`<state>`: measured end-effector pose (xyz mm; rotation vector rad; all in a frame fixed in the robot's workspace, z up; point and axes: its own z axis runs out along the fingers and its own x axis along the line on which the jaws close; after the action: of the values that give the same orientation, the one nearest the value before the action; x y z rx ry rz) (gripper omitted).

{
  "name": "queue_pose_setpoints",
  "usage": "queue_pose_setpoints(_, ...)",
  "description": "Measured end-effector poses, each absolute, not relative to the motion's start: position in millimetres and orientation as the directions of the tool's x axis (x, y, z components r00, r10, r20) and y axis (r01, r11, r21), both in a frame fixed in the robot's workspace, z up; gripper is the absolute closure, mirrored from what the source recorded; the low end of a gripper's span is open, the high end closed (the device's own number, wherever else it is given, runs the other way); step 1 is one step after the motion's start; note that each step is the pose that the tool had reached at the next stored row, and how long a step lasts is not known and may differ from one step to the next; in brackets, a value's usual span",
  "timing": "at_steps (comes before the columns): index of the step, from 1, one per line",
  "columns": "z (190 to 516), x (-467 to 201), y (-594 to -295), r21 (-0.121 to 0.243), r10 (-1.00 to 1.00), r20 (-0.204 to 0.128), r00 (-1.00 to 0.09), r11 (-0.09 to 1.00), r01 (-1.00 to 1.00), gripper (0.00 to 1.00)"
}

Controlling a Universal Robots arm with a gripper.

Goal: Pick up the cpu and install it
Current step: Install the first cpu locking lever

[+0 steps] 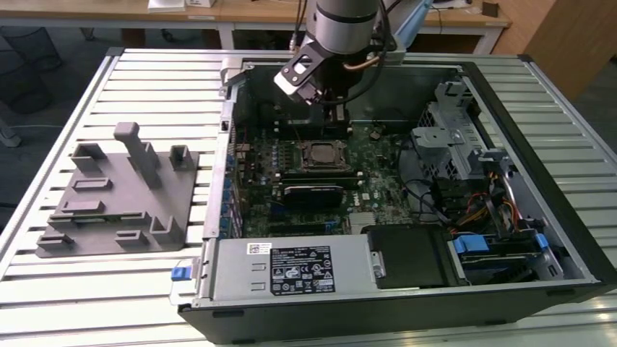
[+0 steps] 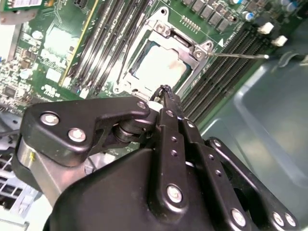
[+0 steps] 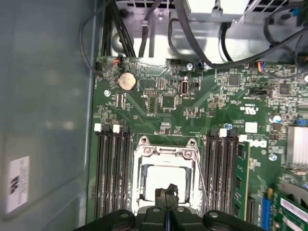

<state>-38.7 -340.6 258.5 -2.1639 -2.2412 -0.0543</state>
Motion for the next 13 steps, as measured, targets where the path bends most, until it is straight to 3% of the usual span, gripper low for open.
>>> queue_pose_setpoints(13, 269.9, -38.7, -340.8, 0.007, 0.997, 0.043, -0.058, 0.058, 0.998, 0.89)
